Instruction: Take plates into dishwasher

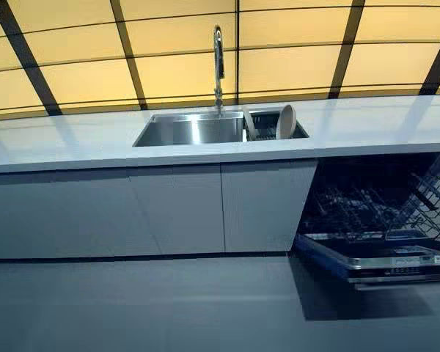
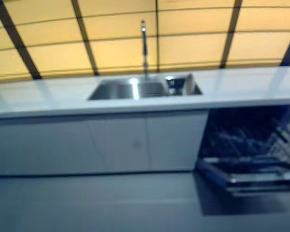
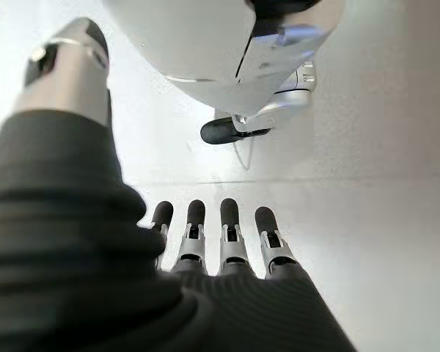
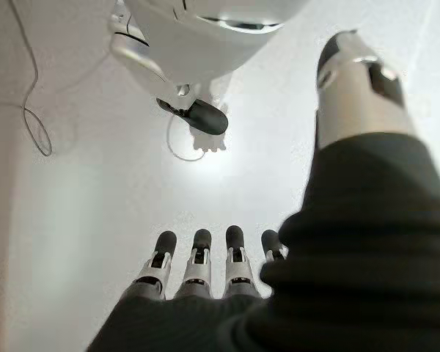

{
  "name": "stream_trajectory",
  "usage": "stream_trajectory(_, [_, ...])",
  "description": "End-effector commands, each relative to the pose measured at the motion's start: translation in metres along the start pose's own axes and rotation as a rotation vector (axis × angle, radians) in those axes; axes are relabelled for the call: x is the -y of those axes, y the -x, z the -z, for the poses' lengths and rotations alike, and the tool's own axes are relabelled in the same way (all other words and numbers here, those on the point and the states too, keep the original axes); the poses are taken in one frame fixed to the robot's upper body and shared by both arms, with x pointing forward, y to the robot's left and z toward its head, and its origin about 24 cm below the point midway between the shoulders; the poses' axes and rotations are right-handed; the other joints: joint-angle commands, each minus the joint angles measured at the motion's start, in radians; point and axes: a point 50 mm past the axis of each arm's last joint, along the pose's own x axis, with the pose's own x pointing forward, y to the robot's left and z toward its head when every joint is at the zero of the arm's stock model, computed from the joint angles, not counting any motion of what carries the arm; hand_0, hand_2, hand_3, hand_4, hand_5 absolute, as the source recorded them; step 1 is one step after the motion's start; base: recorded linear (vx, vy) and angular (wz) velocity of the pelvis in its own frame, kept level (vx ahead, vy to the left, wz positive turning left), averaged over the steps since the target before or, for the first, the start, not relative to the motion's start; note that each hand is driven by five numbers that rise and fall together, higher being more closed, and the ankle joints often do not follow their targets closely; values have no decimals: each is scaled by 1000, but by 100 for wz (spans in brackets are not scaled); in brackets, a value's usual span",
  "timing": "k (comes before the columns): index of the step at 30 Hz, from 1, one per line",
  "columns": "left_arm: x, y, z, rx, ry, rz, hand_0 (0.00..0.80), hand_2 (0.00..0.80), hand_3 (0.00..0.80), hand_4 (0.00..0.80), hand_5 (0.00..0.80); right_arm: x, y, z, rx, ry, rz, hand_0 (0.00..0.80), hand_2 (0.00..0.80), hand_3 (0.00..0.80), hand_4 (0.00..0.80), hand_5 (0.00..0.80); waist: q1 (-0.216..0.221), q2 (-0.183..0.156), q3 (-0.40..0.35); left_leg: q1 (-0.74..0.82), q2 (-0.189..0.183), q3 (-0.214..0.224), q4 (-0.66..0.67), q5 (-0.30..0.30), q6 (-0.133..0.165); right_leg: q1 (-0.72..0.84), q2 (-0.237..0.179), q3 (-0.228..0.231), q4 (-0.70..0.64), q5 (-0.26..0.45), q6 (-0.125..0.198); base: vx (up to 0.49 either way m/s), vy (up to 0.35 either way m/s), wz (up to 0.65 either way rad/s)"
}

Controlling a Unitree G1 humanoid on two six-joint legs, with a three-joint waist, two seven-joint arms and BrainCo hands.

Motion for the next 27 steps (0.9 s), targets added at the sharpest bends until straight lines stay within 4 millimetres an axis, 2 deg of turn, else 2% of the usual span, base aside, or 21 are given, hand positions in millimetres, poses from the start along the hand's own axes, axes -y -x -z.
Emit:
stream_trajectory(1, [-13, 0, -14, -6, -13, -71, 0, 0, 0, 0, 0, 2, -1, -15, -8, 36, 18, 0, 0, 0, 0, 0, 18, -67, 21, 19, -66, 34, 8, -37, 30, -16, 50, -6, 30, 9, -3, 0, 0, 0])
stream_trajectory(10, [-8, 0, -26, 51, 39, -22, 0, 0, 0, 0, 0, -3, -1, -12, -26, -2, -8, 0, 0, 0, 0, 0, 20, -69, 32, 10, -64, 28, 13, -35, 30, -25, 49, -9, 42, 4, -6, 0, 0, 0])
stream_trajectory(27, [-6, 0, -31, 48, 27, -8, 0, 0, 0, 0, 0, 2, -1, -11, -33, -10, -1, 0, 0, 0, 0, 0, 22, -64, 54, -10, -59, 18, 19, -19, 20, -39, 46, -16, 49, 3, -15, -2, -1, 0])
